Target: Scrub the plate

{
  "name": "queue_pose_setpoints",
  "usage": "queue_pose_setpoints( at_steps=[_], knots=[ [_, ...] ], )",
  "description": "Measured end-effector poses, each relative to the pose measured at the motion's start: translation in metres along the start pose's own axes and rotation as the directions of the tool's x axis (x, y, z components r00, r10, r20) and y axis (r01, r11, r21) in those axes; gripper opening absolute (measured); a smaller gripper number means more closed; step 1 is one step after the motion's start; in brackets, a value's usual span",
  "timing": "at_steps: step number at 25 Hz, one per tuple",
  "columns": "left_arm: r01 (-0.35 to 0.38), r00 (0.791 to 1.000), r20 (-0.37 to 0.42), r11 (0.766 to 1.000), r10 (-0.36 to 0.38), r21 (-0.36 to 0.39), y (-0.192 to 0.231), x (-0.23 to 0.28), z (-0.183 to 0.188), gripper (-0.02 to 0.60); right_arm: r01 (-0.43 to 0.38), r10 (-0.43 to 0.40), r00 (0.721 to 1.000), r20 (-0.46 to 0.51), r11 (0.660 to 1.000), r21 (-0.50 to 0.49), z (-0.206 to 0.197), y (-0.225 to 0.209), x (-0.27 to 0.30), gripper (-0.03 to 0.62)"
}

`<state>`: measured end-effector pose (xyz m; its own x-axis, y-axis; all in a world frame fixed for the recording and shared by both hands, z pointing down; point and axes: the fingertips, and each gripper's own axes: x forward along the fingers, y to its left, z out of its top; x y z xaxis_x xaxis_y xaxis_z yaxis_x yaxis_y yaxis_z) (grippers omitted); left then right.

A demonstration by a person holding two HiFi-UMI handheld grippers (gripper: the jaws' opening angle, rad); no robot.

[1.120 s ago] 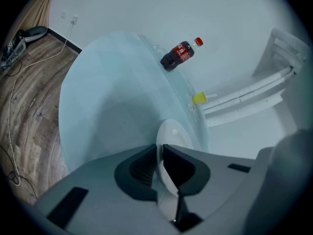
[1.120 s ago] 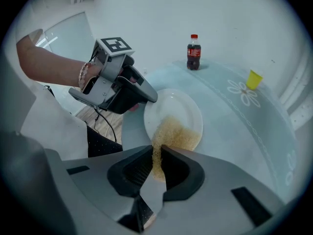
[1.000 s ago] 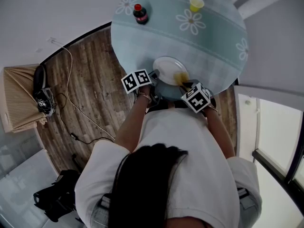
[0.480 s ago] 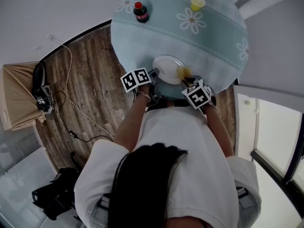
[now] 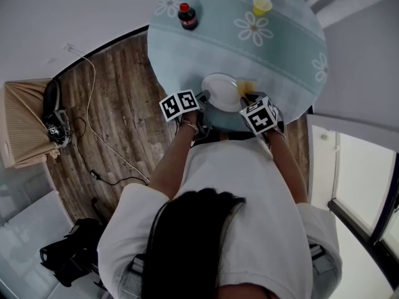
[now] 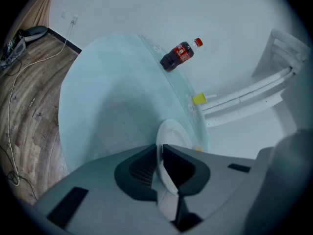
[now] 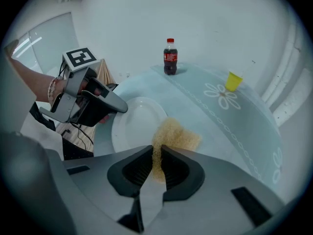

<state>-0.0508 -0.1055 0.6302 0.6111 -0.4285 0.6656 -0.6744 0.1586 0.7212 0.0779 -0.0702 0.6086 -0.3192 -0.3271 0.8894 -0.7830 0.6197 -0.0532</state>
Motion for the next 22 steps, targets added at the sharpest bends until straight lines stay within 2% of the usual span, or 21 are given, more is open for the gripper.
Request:
queue_pose_setpoints(
  at_steps=[4,8,22],
  knots=[
    [0.001,1.000,-0.001,1.000,-0.001,-0.004,0.000,0.000,-0.001,0.044,0.013,-0.013,1.000,-0.007,0.999,-0.036,0.008,-0.004,0.004,0.061],
    [0.000,1.000,-0.001,0.999,0.000,-0.038,0.001,0.001,-0.001,0.043,0.003,-0.003,1.000,-0.002,0.998,-0.060,0.018,-0.004,0.011,0.061],
    [0.011,1.000,-0.014,1.000,-0.011,-0.007,0.000,0.001,-0.001,0.043,-0.061,0.058,0.998,-0.024,0.989,-0.135,0.055,0.011,0.035,0.061]
  ],
)
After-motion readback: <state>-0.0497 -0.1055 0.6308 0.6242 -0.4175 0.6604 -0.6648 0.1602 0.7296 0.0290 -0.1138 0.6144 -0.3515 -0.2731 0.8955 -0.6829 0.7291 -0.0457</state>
